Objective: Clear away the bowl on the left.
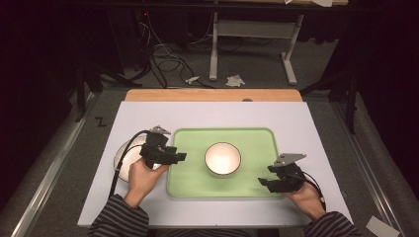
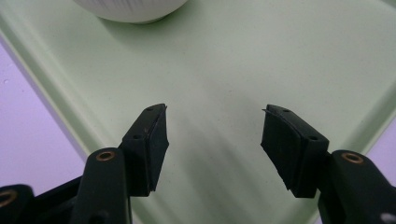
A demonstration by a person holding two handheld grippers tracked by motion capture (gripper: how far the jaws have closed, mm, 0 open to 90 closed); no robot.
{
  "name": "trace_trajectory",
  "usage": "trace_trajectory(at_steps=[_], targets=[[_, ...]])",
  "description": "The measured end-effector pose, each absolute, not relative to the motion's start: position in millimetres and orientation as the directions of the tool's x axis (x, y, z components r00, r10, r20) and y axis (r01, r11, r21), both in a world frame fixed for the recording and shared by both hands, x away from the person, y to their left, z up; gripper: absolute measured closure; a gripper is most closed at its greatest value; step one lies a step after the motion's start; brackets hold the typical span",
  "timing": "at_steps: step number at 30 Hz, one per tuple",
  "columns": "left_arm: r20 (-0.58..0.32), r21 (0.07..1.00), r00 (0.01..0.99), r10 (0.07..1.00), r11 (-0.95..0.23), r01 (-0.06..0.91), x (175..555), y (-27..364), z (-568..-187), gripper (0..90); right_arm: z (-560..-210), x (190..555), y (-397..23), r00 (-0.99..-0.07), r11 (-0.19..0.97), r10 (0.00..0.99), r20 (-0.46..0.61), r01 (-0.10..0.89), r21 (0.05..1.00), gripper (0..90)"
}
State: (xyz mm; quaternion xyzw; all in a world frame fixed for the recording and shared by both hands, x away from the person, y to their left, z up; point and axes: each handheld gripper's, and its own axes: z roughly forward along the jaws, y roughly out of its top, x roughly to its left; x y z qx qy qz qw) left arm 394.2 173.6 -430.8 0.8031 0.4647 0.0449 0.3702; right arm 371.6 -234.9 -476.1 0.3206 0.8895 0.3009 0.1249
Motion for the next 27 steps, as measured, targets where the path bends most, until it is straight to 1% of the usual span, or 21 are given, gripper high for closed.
trace_trajectory(at_steps=[15, 21, 27], targets=[[-0.271, 0.631, 0.573, 0.774, -0.307, 0.712, 386, 173, -439, 50.1, -476, 371, -235, -0.764, 0.613, 0.645, -0.028, 0.495, 0.615, 42.3], [-0.253, 0.620, 0.573, 0.779, -0.324, 0.715, 383, 172, -444, 50.0, -476, 371, -235, -0.764, 0.615, 0.644, -0.031, 0.494, 0.615, 42.3], [-0.272, 0.610, 0.568, 0.777, -0.318, 0.726, 383, 173, -450, 50.0, -476, 371, -235, -0.764, 0.614, 0.645, -0.028, 0.496, 0.614, 42.4]])
